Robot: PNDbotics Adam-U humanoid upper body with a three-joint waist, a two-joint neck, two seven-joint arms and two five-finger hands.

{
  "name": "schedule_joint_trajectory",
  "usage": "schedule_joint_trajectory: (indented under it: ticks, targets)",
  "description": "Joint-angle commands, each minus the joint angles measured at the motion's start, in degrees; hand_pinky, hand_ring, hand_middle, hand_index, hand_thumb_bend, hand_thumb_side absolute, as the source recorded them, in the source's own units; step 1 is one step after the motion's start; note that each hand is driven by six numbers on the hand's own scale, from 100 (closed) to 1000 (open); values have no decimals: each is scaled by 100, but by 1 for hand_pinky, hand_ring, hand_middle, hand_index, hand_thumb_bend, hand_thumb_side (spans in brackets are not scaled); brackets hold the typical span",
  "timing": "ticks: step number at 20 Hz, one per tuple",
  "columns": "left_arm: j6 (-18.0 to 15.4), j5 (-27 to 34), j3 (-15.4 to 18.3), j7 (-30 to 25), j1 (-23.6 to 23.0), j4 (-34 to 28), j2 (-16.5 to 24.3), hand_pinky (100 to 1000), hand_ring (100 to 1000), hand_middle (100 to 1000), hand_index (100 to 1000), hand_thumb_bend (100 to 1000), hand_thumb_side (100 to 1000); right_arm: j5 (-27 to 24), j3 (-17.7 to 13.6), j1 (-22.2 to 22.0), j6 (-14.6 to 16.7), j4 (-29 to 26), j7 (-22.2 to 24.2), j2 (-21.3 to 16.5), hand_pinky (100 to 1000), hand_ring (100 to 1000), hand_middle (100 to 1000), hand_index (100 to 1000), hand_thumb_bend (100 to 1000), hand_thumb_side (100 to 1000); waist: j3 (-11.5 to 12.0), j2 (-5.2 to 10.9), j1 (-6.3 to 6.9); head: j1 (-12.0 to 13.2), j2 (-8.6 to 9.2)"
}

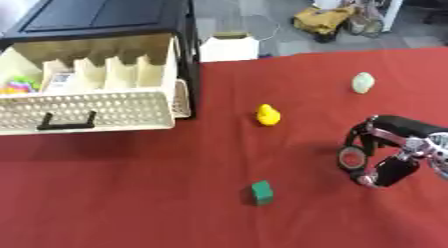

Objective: Pick up objects from table and place into drawer.

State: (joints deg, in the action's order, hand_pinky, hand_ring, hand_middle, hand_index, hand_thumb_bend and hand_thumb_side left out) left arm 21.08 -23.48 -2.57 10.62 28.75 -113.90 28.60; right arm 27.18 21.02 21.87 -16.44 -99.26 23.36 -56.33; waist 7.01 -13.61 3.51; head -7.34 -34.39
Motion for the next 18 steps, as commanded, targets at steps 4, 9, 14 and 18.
schedule_joint_trajectory:
  ticks: [4,9,14,18]
  targets:
    - [-5,15,93,28,54,-69,86,100,100,100,699,284,1000,-98,-244,58,-97,-353,-169,-283,623,602,437,630,350,227,-12,113,-14,34,63]
    - [-5,12,93,28,57,-69,85,100,100,100,698,285,1000,-184,-331,105,-185,-562,-262,-330,623,599,430,626,354,237,-11,129,-32,66,73]
    - [-4,10,89,19,57,-69,85,100,100,100,698,285,1000,-236,-372,186,-244,-732,-311,-360,623,597,427,625,360,248,3,144,-44,92,75]
    - [-4,12,86,12,60,-69,86,100,100,100,698,286,1000,-264,-394,316,-285,-835,-345,-377,624,595,423,624,364,261,13,160,-53,92,73]
